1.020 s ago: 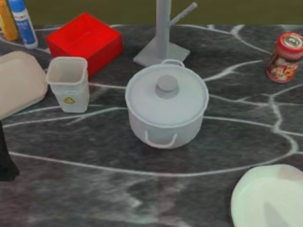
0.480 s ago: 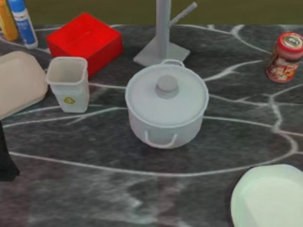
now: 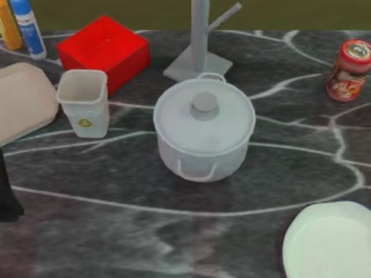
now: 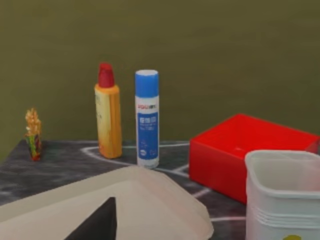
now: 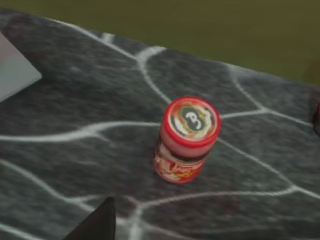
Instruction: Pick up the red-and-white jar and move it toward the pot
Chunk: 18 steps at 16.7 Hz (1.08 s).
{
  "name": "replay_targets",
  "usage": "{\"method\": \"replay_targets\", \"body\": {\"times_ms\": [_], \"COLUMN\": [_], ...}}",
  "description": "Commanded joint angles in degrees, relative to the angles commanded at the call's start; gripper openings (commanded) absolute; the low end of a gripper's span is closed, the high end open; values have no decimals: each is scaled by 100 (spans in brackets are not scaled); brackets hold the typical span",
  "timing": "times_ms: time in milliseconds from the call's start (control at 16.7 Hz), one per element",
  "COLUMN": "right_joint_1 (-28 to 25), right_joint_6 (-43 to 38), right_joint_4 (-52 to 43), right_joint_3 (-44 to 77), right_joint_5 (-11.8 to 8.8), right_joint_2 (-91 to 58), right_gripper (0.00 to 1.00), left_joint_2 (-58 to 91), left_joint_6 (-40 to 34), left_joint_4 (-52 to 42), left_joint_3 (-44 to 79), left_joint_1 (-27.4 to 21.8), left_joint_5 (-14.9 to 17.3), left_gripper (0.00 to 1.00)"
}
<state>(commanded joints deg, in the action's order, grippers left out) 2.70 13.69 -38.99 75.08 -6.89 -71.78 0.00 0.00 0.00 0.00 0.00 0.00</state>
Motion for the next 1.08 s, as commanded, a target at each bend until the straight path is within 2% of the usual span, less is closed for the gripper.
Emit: {"method": "replay_targets", "body": {"times_ms": [300, 660, 900, 1080], "right_joint_1": [51, 76, 69, 59], "right_joint_6": [769, 1711, 2233, 2505], "right_joint_4": [-1483, -3110, -3944, -4362], "right_joint_3": [3135, 6422, 8022, 8793], "right_joint_5": [-195, -319, -346, -349], "right_joint_2": [-2921, -6078, -7655, -8431], "right_gripper": [100, 100, 100, 100], "left_joint_2": [0, 0, 0, 0], "left_joint_6": [0, 0, 0, 0], "left_joint_4": [0, 0, 0, 0], "left_joint_3": [0, 0, 0, 0], "left_joint_1": [0, 0, 0, 0], "left_joint_5": [0, 0, 0, 0], "left_gripper": [100, 100, 100, 100]}}
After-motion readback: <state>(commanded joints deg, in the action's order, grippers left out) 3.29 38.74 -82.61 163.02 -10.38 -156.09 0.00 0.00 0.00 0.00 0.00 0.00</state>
